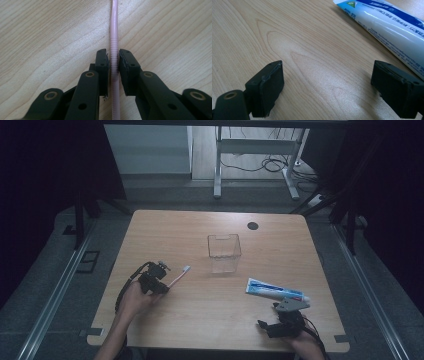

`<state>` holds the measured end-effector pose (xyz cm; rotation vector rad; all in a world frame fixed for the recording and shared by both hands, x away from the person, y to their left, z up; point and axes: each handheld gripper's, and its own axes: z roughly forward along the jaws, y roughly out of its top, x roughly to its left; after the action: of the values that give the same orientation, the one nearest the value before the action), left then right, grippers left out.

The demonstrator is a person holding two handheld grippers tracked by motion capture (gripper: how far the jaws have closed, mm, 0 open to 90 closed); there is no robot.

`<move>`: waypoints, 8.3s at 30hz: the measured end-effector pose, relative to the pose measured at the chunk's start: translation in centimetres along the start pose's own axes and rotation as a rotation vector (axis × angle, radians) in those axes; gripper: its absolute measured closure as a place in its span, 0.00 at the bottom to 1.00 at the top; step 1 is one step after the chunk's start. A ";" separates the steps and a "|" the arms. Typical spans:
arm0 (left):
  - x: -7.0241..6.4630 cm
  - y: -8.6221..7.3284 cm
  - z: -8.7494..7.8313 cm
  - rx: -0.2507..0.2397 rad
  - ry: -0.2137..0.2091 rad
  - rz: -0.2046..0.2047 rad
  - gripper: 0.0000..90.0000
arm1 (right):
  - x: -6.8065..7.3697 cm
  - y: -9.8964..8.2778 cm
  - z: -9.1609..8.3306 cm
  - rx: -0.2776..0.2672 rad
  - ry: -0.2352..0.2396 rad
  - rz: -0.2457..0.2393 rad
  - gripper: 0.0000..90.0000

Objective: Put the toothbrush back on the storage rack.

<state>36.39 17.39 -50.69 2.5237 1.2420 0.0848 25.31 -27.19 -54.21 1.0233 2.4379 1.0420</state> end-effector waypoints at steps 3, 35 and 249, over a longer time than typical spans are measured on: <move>0.1 0.4 0.0 0.030 0.008 -0.003 0.92 | 0.0 0.0 0.0 0.000 0.000 0.000 0.12; -0.6 2.4 -4.3 -0.121 0.030 0.043 0.94 | 0.0 0.0 0.0 0.002 -0.001 -0.001 0.12; -9.2 13.6 -2.5 -0.482 -0.117 0.186 0.29 | -0.1 0.0 0.0 0.000 0.005 -0.009 0.12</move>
<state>40.60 3.13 -43.24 2.1771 0.8187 0.2446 25.33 -27.30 -54.21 1.0099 2.4442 1.0425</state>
